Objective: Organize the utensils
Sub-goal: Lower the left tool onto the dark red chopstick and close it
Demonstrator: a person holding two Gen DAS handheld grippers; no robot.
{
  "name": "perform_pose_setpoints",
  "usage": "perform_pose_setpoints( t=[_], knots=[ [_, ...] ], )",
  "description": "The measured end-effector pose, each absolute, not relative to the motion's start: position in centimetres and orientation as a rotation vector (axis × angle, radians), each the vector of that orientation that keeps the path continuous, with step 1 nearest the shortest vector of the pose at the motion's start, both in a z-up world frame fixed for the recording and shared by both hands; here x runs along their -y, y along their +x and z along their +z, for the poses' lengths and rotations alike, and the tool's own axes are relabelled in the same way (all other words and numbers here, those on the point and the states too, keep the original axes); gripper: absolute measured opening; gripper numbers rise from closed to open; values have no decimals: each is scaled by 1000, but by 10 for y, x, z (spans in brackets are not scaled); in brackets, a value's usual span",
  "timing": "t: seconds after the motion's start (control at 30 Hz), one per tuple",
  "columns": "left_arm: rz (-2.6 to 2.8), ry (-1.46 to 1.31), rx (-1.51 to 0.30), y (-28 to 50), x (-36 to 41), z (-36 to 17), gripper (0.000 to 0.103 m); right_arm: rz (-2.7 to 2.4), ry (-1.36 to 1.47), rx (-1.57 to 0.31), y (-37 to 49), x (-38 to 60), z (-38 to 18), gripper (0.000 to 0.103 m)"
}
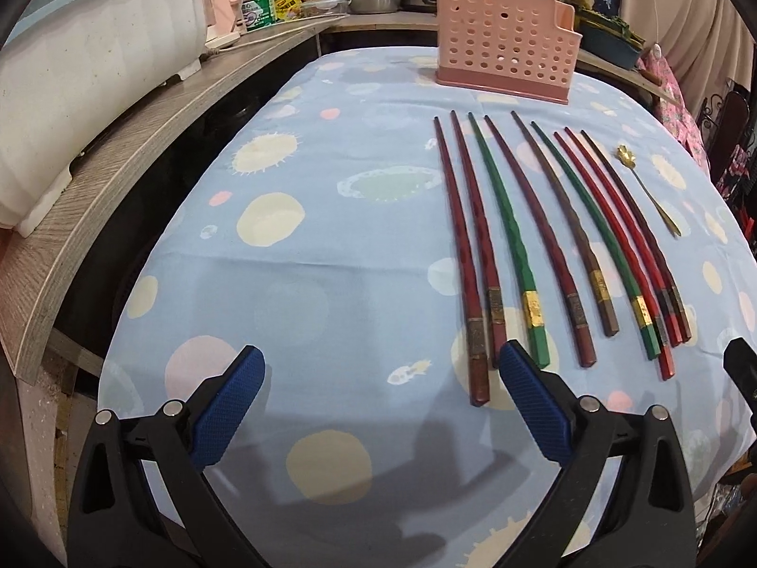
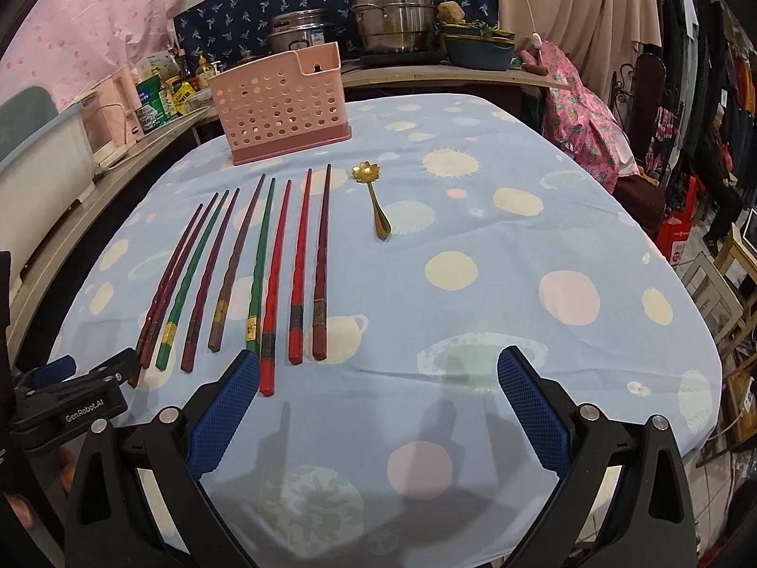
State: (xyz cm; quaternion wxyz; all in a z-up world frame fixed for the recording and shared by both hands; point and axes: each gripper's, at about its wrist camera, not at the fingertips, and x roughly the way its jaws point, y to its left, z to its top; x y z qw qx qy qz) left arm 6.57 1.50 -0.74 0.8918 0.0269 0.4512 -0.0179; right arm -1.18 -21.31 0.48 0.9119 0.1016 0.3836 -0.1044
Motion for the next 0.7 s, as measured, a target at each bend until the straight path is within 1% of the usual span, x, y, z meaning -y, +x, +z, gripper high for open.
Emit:
perform_pose_setpoints(
  t=[0.37,0.43,0.5,0.53,0.6,0.63,0.7],
  knots=[
    [-34,45,-966,78,-17,-18,96,-207,219,-801,1,218,1,96],
    [-29,28,-965,81,-20,-17,90,-211,218,-802,6,220,0,96],
    [-26,15,-966,83,-22,-15,80,-209,217,-799,11,224,0,96],
    [-22,12,-965,85,-24,-15,77,-210,217,-797,14,226,1,96],
    [-25,14,-965,89,-25,-13,68,-206,227,-794,22,232,2,92],
    [-25,14,-965,91,-25,-13,65,-206,233,-792,27,236,2,89],
    [-22,12,-965,96,-27,-11,53,-199,252,-791,38,243,3,81]
  ],
)
